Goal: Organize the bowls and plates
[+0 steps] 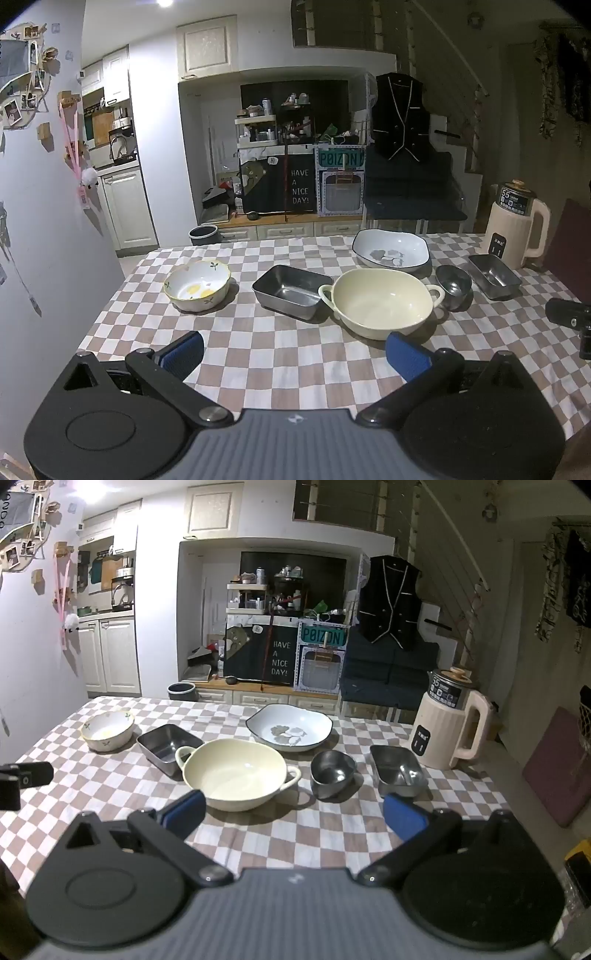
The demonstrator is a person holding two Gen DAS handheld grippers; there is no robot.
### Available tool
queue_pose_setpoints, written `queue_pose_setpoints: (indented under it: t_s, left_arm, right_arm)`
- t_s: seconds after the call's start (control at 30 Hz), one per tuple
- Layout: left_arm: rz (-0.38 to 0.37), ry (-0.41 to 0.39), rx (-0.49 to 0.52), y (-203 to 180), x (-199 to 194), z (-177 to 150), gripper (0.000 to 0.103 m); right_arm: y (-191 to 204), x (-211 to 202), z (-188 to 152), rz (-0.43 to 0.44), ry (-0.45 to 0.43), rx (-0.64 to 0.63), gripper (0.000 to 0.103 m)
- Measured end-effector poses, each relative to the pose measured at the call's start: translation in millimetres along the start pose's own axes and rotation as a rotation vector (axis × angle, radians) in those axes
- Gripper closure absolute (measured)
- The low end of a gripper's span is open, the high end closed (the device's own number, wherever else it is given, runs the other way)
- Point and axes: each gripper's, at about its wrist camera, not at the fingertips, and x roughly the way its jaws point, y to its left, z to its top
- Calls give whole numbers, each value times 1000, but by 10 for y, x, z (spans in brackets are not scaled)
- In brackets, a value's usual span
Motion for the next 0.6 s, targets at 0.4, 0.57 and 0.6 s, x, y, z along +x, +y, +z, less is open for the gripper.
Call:
queue_pose_setpoints:
  t_s: [0.4, 0.57, 0.6]
  left_arm:
    - [-3, 7, -2, -3, 0, 1, 0]
    - [-5, 10, -4, 1, 1, 2, 0]
    - [-7, 8, -4, 2, -1, 2, 0]
  right_arm:
    - [4, -2, -1, -1, -3, -3, 0]
    - [5, -7, 2, -4, -2, -4, 0]
    - [6, -7, 2, -4, -2, -4, 0]
